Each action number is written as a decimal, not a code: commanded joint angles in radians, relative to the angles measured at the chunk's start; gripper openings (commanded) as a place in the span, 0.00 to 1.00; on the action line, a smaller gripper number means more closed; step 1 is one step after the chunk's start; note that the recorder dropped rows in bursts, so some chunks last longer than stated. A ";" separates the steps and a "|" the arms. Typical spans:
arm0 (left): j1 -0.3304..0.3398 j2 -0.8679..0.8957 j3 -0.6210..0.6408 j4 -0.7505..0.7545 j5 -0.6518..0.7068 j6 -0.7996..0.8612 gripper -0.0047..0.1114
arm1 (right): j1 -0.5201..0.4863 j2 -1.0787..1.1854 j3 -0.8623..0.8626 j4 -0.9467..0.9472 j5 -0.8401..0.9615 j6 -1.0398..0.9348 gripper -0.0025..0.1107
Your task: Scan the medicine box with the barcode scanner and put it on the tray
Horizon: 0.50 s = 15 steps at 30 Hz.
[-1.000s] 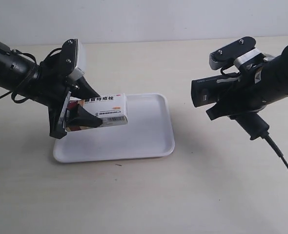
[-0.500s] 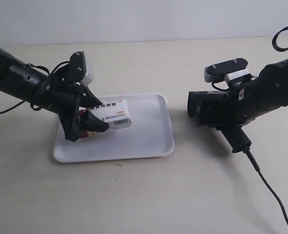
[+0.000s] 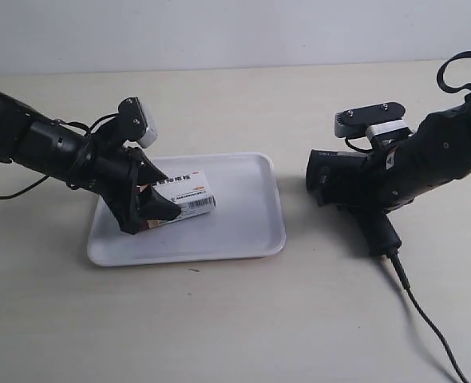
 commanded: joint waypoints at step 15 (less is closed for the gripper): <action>0.000 -0.376 0.001 0.002 0.091 -0.233 0.76 | -0.005 -0.561 -0.028 -0.010 0.301 0.025 0.51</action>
